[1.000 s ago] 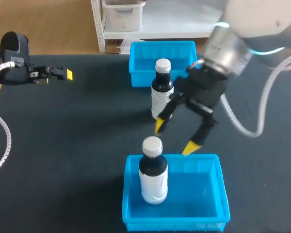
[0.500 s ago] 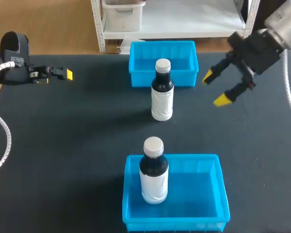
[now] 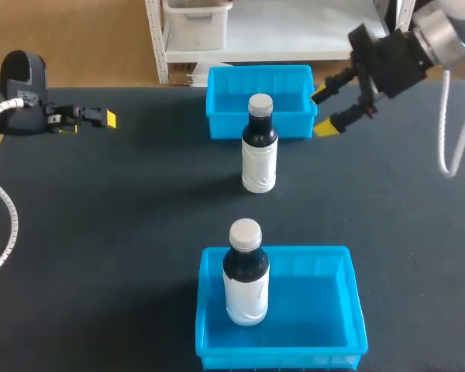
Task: Pick up the bottle, and place it in the far bin if it is heavy, or in the near bin if it is light.
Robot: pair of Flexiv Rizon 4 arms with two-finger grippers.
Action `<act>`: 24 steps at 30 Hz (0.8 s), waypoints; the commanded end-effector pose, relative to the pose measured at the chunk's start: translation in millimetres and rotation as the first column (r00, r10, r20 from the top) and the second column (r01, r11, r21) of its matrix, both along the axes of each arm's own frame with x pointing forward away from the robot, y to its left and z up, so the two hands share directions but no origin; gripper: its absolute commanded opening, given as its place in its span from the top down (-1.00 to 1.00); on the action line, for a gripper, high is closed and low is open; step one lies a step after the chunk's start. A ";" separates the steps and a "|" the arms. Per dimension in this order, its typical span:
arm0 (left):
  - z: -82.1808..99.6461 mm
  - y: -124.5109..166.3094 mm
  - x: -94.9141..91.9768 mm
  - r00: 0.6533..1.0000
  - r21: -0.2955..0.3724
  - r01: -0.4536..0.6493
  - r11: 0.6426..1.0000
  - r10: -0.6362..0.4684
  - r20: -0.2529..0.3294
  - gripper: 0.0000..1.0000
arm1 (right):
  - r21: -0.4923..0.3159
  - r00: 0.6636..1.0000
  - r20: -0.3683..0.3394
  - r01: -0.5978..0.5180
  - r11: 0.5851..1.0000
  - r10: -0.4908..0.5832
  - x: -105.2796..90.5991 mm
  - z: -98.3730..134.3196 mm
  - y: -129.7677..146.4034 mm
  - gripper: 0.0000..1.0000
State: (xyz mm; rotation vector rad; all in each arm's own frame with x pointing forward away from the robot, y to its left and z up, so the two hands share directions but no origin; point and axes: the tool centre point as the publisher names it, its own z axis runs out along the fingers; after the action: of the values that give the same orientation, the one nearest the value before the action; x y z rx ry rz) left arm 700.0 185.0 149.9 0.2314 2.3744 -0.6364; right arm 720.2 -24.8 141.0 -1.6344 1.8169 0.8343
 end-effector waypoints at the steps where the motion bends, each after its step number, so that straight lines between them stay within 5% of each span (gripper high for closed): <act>1: 0.0 0.0 0.0 1.000 0.000 0.000 1.000 0.000 0.000 -1.00 | -0.005 0.999 -0.022 -0.038 0.999 0.037 13.4 -2.1 18.0 -1.00; 24: 0.0 0.0 0.0 1.000 0.000 0.000 1.000 0.000 0.000 -1.00 | 0.028 0.993 -0.073 -0.086 0.996 0.088 8.0 -18.2 77.6 -1.00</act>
State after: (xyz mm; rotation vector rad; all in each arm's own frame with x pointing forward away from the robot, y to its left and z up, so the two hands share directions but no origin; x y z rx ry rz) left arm 700.0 185.0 150.0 0.2314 2.3744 -0.6364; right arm 725.5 47.6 125.4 -1.6953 1.7858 0.9616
